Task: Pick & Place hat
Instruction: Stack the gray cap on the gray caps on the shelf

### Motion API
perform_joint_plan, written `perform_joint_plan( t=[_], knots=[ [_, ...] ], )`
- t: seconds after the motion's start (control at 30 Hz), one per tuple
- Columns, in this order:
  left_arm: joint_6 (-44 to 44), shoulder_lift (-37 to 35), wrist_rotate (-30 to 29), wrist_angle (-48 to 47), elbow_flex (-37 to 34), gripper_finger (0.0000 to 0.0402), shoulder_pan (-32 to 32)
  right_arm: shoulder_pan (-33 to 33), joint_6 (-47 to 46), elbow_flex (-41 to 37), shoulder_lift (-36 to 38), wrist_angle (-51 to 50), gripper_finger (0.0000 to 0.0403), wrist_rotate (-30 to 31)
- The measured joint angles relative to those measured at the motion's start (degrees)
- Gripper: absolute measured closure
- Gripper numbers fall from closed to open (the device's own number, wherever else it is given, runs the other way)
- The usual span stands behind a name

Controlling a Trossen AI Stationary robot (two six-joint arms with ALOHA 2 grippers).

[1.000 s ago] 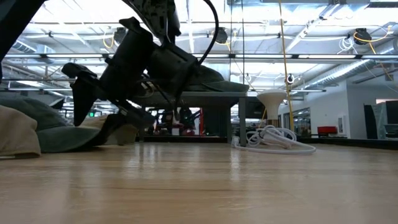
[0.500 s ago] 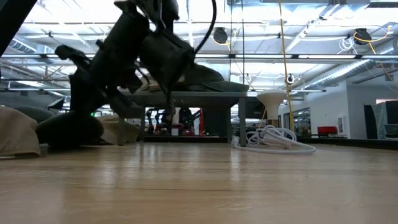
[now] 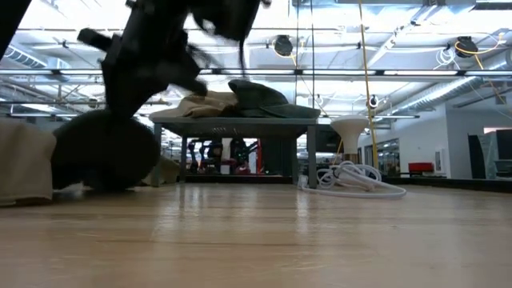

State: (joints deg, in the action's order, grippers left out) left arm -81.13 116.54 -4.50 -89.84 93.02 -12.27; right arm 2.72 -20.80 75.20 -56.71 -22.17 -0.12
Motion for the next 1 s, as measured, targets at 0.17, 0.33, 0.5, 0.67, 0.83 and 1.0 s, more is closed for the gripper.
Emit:
perform_joint_plan(
  t=[0.17, 0.33, 0.5, 0.67, 0.83, 1.0],
  knots=[
    [11.0, -0.9, -4.4, 0.4, 7.5, 0.0392, -2.5, 0.0, -6.9, 0.0, 0.0, -0.6, 0.0206, -0.1],
    [19.6, -0.9, -8.4, 0.6, 14.9, 0.0392, -4.9, 0.0, -18.9, 0.0, 0.0, -4.3, 0.0206, -0.2],
    [22.9, -0.9, -14.5, 0.2, 20.1, 0.0392, -6.7, 2.2, -33.0, 0.0, 0.0, -4.6, 0.0206, 0.6],
    [25.1, -0.9, -21.7, 0.1, 24.2, 0.0392, -7.8, 6.6, -37.8, 0.0, 0.0, -4.4, 0.0206, 5.5],
    [31.7, -0.9, -26.5, -0.1, 26.8, 0.0392, -8.6, 11.4, -24.3, 0.0, -0.5, -4.1, 0.0206, 6.0],
    [41.0, -0.9, -27.1, -0.1, 30.2, 0.0392, -9.9, 14.4, -14.0, 0.0, -1.7, -4.0, 0.0206, 7.0]
  ],
)
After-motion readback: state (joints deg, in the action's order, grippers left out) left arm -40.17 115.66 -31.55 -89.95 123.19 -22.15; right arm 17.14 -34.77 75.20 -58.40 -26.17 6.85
